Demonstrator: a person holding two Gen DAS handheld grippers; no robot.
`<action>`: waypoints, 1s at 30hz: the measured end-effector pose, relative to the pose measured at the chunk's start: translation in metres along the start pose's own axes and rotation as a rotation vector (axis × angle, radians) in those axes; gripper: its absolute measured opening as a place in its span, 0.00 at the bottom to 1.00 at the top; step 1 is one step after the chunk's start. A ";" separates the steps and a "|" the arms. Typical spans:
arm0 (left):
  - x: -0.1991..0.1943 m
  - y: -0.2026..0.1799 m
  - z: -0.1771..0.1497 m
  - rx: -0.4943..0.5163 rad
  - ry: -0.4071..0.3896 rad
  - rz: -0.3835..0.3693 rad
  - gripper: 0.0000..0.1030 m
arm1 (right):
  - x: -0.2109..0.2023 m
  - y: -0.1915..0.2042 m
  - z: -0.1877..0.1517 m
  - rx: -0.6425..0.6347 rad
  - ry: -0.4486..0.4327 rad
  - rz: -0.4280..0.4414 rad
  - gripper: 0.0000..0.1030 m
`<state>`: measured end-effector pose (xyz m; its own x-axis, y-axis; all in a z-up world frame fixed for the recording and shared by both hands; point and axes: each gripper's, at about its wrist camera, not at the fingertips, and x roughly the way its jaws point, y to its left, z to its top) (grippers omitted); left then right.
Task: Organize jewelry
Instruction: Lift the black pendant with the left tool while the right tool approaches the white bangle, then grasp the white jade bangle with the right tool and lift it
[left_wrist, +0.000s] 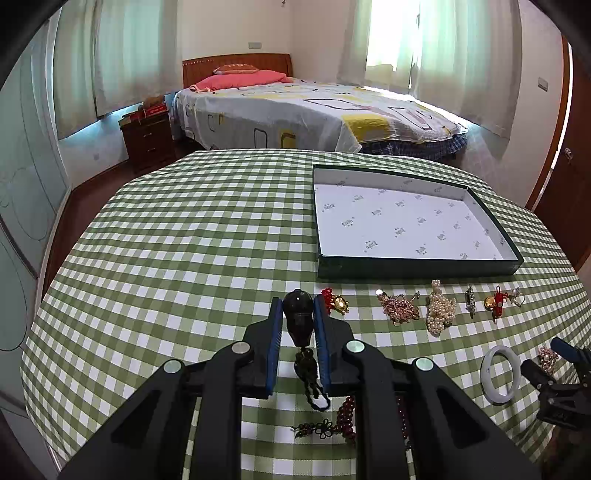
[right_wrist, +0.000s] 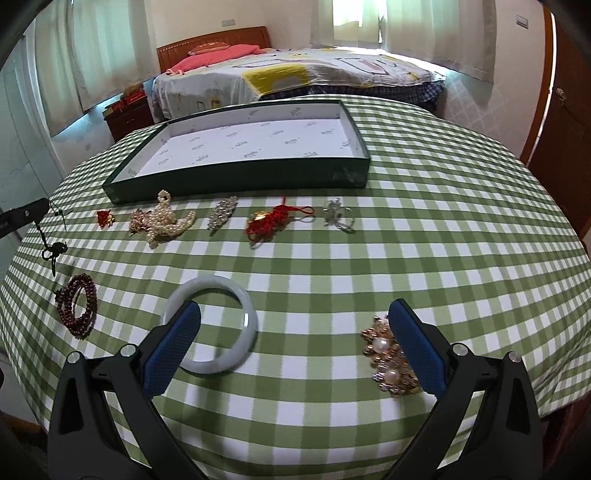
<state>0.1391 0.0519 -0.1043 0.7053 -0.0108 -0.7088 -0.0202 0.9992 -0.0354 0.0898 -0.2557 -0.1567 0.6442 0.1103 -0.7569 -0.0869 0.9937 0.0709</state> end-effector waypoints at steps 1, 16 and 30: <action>0.000 0.001 -0.001 -0.002 0.002 0.001 0.17 | 0.002 0.002 0.000 -0.005 0.005 0.007 0.96; -0.004 0.020 -0.013 -0.027 0.043 0.026 0.17 | 0.023 0.051 -0.005 -0.184 0.046 -0.001 0.96; -0.004 0.018 -0.021 -0.028 0.068 0.003 0.17 | 0.019 0.048 -0.008 -0.182 0.026 0.056 0.67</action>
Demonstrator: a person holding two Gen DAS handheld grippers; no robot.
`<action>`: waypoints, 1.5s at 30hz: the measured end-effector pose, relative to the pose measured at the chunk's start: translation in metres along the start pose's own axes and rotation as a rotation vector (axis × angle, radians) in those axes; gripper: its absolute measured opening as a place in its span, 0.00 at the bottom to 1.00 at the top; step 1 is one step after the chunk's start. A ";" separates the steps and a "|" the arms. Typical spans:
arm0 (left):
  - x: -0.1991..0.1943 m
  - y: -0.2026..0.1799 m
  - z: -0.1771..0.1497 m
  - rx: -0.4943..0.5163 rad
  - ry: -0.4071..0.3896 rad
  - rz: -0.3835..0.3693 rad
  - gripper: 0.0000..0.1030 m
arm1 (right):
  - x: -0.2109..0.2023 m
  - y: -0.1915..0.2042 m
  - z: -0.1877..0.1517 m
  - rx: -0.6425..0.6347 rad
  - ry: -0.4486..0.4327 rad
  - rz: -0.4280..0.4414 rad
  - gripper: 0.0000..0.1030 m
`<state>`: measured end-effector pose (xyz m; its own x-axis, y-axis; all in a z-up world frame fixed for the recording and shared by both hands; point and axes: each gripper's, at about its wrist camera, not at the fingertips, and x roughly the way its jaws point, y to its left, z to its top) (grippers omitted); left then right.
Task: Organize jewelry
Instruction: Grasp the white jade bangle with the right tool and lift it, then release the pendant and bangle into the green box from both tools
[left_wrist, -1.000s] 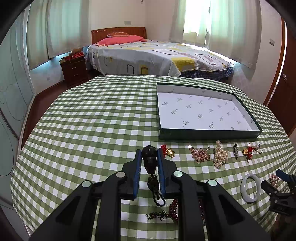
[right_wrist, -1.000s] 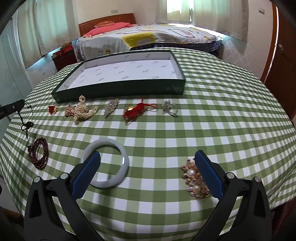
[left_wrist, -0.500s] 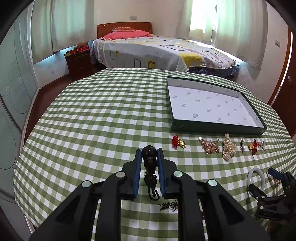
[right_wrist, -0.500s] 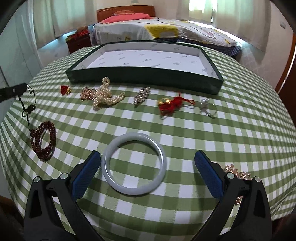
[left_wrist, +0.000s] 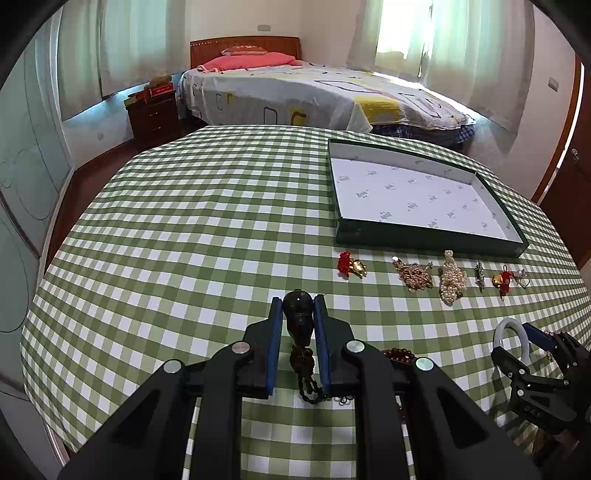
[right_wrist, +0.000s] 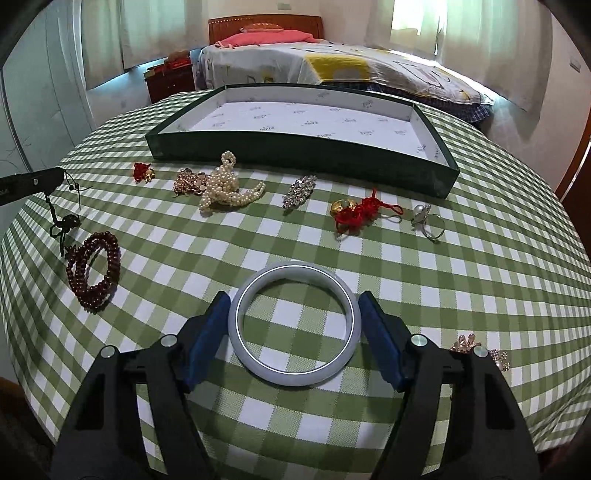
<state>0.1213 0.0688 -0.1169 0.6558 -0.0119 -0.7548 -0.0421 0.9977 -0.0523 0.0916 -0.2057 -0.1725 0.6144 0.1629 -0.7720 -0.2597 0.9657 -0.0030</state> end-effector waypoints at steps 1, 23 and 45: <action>-0.001 -0.001 0.000 0.002 -0.002 -0.001 0.17 | -0.001 0.000 -0.001 0.001 -0.004 0.000 0.67; -0.004 -0.052 0.071 0.073 -0.123 -0.149 0.17 | -0.036 -0.049 0.100 0.064 -0.231 0.015 0.67; 0.197 -0.110 0.184 0.052 0.159 -0.160 0.17 | 0.149 -0.113 0.229 0.146 0.039 0.037 0.67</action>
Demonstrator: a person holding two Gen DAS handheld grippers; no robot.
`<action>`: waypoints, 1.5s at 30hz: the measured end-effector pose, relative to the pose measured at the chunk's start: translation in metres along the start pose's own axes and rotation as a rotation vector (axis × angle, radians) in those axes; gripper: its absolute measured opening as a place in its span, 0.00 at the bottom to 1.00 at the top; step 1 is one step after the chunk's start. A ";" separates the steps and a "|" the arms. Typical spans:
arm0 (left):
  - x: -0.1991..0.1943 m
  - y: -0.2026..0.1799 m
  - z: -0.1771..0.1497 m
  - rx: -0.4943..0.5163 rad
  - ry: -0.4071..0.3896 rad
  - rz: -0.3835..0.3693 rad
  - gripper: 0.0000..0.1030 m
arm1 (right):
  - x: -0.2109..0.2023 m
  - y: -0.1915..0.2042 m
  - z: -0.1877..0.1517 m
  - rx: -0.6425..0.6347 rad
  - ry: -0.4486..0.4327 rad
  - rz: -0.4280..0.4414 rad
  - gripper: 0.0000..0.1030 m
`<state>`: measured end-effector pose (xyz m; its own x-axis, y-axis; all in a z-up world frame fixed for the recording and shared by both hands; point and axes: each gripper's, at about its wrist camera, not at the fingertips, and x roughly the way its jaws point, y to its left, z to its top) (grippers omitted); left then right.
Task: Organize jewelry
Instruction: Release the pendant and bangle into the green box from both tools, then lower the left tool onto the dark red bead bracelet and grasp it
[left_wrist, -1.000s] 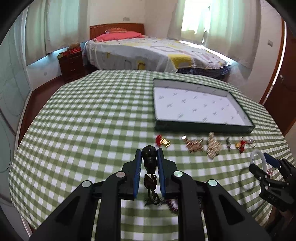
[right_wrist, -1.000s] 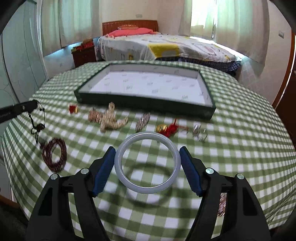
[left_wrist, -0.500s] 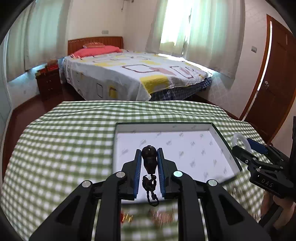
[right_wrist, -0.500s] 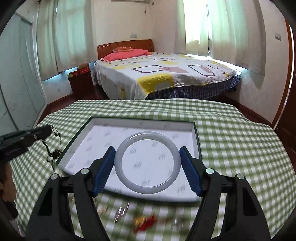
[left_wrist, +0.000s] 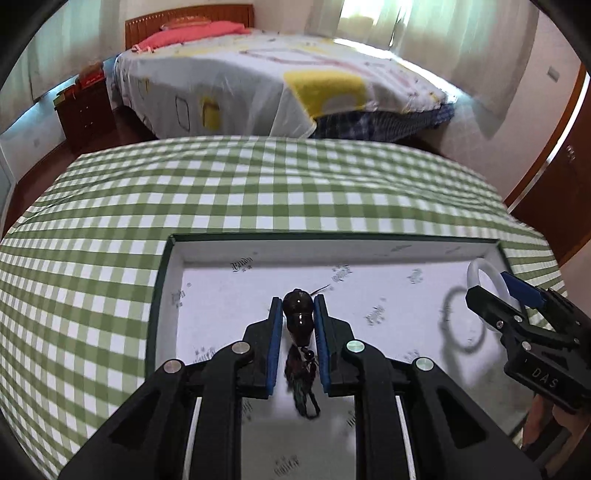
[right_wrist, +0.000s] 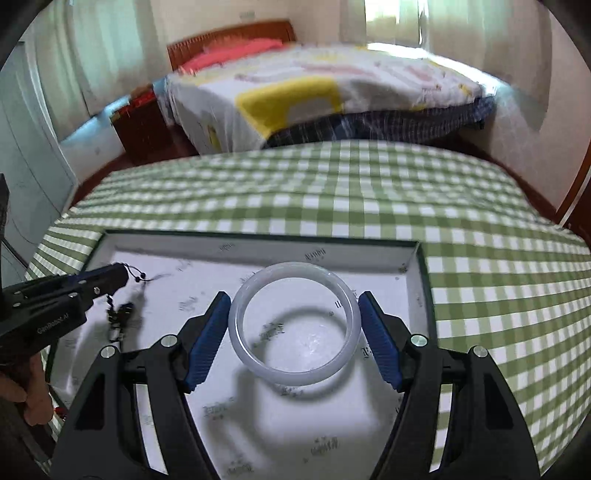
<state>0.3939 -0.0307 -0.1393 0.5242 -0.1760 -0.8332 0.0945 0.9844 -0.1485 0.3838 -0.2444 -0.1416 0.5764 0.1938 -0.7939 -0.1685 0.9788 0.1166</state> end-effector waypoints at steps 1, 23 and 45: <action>0.004 0.000 0.001 -0.001 0.014 0.000 0.17 | 0.006 0.000 0.001 -0.004 0.023 -0.005 0.67; -0.009 -0.006 0.006 0.019 -0.069 0.003 0.56 | -0.033 0.009 -0.002 -0.037 -0.083 -0.024 0.79; -0.170 -0.002 -0.157 0.000 -0.351 0.052 0.65 | -0.197 0.029 -0.159 -0.023 -0.339 -0.115 0.82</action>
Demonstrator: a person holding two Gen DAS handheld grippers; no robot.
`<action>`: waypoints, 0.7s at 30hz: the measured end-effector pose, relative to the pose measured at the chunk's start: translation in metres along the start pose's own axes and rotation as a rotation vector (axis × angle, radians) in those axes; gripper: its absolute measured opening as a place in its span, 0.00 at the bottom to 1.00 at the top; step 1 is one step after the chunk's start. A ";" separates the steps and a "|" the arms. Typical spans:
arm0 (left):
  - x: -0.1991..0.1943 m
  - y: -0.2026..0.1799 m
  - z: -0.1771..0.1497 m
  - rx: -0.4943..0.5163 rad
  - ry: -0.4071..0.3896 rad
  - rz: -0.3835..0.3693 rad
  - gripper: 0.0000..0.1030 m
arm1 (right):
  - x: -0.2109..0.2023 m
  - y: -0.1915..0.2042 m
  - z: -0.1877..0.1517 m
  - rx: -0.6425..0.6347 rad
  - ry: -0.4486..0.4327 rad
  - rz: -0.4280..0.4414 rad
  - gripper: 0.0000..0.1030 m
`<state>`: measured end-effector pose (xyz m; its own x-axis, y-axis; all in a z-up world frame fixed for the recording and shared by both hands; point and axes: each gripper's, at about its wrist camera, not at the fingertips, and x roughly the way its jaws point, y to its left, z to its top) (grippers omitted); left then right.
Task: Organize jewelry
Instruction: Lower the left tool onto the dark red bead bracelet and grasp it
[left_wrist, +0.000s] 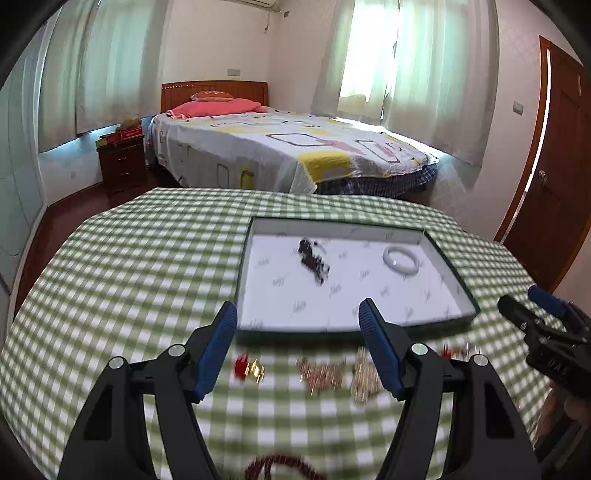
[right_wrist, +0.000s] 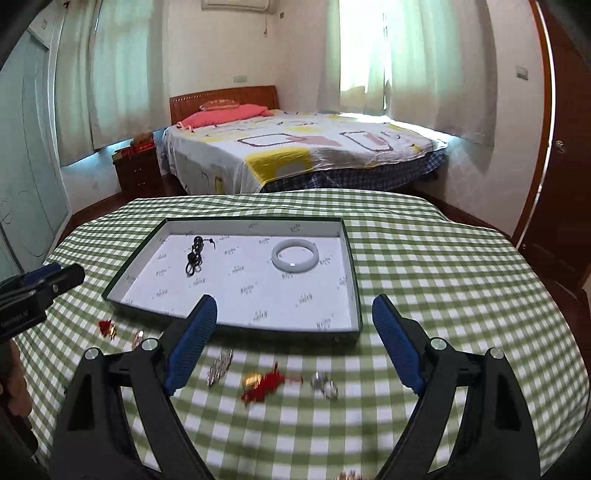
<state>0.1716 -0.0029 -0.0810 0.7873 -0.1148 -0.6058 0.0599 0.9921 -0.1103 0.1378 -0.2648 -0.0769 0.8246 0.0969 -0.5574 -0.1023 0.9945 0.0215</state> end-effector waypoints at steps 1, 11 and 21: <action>-0.004 0.001 -0.006 0.002 0.003 0.002 0.65 | -0.006 0.001 -0.007 -0.005 -0.003 -0.008 0.82; -0.014 0.007 -0.067 -0.013 0.124 0.034 0.65 | -0.032 0.000 -0.072 -0.005 0.057 -0.044 0.82; -0.011 0.002 -0.101 -0.002 0.192 0.050 0.65 | -0.034 -0.016 -0.102 0.037 0.095 -0.072 0.82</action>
<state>0.1010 -0.0046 -0.1546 0.6575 -0.0727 -0.7499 0.0217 0.9967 -0.0777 0.0551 -0.2876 -0.1430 0.7722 0.0231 -0.6350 -0.0232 0.9997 0.0080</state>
